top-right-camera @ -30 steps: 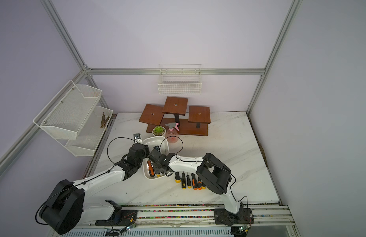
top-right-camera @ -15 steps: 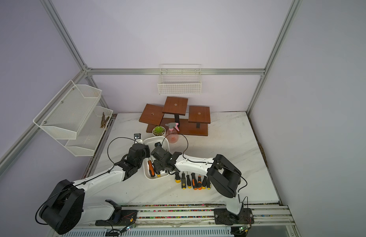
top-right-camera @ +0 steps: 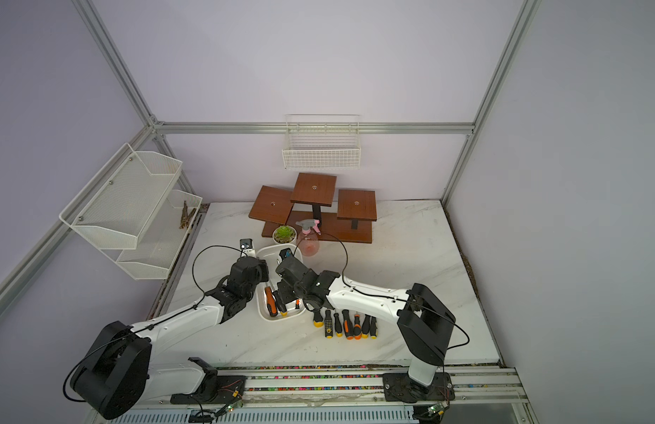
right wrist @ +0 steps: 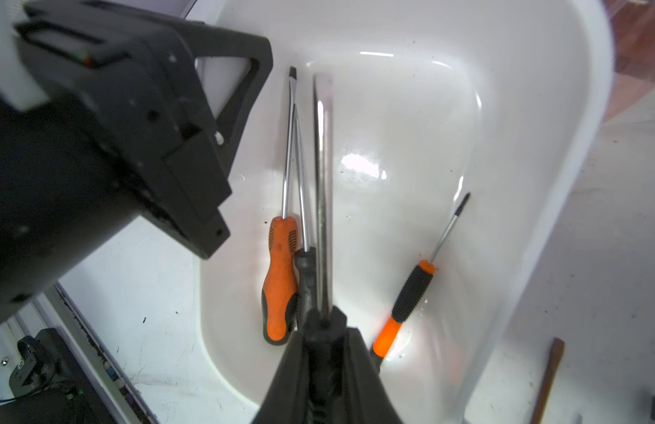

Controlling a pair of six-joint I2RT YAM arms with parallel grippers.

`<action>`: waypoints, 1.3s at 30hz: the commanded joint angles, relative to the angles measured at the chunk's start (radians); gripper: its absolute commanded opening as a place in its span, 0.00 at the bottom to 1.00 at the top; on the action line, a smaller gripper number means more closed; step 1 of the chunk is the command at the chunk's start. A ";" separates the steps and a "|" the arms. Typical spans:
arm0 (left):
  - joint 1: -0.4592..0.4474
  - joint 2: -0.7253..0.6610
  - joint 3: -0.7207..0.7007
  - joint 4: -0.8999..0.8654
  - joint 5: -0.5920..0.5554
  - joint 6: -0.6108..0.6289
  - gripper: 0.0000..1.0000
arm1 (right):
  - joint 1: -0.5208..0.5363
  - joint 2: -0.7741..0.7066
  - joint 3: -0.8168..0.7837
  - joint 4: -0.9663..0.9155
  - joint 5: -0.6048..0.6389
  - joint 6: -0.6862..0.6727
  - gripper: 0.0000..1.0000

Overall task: Take out the screwdriver from the storage box
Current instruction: Pick up the screwdriver from the storage box, then place the screwdriver at the center of the board.

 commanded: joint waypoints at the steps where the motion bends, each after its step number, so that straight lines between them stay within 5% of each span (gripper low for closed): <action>1: -0.003 -0.002 0.036 0.023 0.000 0.016 0.00 | -0.006 -0.101 -0.043 -0.079 0.030 0.023 0.00; 24: -0.004 -0.017 0.023 0.031 0.000 0.014 0.00 | -0.131 -0.674 -0.463 -0.493 0.295 0.270 0.00; 39: -0.004 -0.021 0.015 0.040 -0.001 0.013 0.00 | -0.192 -0.720 -0.595 -0.519 0.331 0.359 0.00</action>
